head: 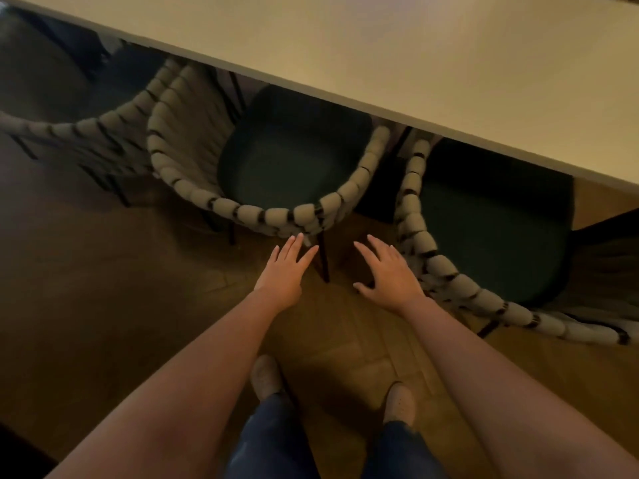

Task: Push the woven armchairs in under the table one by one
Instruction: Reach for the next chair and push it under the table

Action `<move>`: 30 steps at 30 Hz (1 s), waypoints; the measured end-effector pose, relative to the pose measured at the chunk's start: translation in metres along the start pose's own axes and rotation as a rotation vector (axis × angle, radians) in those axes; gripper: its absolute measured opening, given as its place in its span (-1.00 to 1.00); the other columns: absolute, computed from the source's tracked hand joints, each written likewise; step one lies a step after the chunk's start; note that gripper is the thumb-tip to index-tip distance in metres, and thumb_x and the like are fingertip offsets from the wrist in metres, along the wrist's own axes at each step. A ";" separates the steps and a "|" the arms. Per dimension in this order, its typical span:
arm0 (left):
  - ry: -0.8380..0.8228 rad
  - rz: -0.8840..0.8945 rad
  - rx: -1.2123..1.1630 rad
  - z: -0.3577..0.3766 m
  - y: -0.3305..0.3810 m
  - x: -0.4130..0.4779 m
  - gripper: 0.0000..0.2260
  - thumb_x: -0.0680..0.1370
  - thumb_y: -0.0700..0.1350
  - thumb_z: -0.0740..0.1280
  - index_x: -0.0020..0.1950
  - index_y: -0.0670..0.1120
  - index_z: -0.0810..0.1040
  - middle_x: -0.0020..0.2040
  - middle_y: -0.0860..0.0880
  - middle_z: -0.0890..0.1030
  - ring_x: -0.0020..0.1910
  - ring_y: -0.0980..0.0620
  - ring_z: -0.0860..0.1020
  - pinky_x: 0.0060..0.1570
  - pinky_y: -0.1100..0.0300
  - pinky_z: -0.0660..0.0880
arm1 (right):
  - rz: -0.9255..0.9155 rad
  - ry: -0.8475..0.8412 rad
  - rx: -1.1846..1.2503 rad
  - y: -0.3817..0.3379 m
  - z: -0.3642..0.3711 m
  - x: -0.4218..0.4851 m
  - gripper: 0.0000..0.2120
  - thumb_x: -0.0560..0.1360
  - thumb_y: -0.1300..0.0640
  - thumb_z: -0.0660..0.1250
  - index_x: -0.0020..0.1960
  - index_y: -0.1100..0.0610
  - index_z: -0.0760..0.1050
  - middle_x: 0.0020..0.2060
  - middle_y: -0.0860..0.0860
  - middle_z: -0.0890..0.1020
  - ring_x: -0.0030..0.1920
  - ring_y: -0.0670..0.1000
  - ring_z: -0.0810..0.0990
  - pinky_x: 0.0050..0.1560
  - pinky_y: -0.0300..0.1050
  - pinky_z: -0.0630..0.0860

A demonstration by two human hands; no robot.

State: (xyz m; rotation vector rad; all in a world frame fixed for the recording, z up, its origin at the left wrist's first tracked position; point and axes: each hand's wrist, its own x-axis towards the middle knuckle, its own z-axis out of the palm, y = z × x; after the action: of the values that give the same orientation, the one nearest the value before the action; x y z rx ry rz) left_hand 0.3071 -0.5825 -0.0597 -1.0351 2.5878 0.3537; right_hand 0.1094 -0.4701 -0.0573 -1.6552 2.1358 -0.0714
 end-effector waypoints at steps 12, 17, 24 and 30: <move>0.015 -0.150 0.026 -0.041 -0.230 -0.019 -0.22 0.57 -0.25 0.28 0.59 0.04 -0.17 0.58 -0.14 -0.21 0.56 -0.10 -0.21 0.53 -0.06 -0.07 | -0.023 0.008 -0.031 -0.172 0.019 0.128 -0.23 0.49 -0.10 0.38 0.56 -0.04 0.05 0.56 0.06 0.06 0.56 0.08 0.00 0.54 0.06 -0.04; 0.018 -0.152 0.030 -0.056 -0.271 0.013 -0.23 0.57 -0.25 0.27 0.59 0.04 -0.16 0.58 -0.14 -0.22 0.56 -0.10 -0.21 0.53 -0.06 -0.09 | -0.026 -0.050 -0.030 -0.194 0.015 0.180 -0.23 0.50 -0.11 0.36 0.57 -0.05 0.02 0.57 0.06 0.03 0.56 0.07 -0.03 0.55 0.08 -0.05; 0.042 -0.178 0.013 -0.079 -0.324 0.056 -0.22 0.55 -0.24 0.31 0.59 0.05 -0.12 0.58 -0.15 -0.19 0.56 -0.11 -0.20 0.53 -0.10 -0.10 | -0.179 -0.144 -0.084 -0.228 0.002 0.257 -0.15 0.47 -0.24 0.33 0.58 -0.06 -0.05 0.57 0.07 0.01 0.56 0.09 -0.05 0.55 0.06 -0.11; 0.000 -0.271 -0.062 -0.085 -0.392 0.061 -0.23 0.55 -0.21 0.32 0.59 0.04 -0.10 0.59 -0.16 -0.18 0.56 -0.12 -0.20 0.52 -0.10 -0.11 | -0.271 -0.175 0.001 -0.298 -0.015 0.320 -0.19 0.47 -0.30 0.30 0.57 -0.07 0.02 0.57 0.04 0.04 0.56 0.05 -0.01 0.54 0.04 -0.08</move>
State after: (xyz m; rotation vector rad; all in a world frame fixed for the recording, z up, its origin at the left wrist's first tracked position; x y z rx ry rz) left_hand 0.5228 -0.9264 -0.0475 -1.3857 2.4074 0.3653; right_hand 0.3147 -0.8569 -0.0522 -1.8680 1.7750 -0.0077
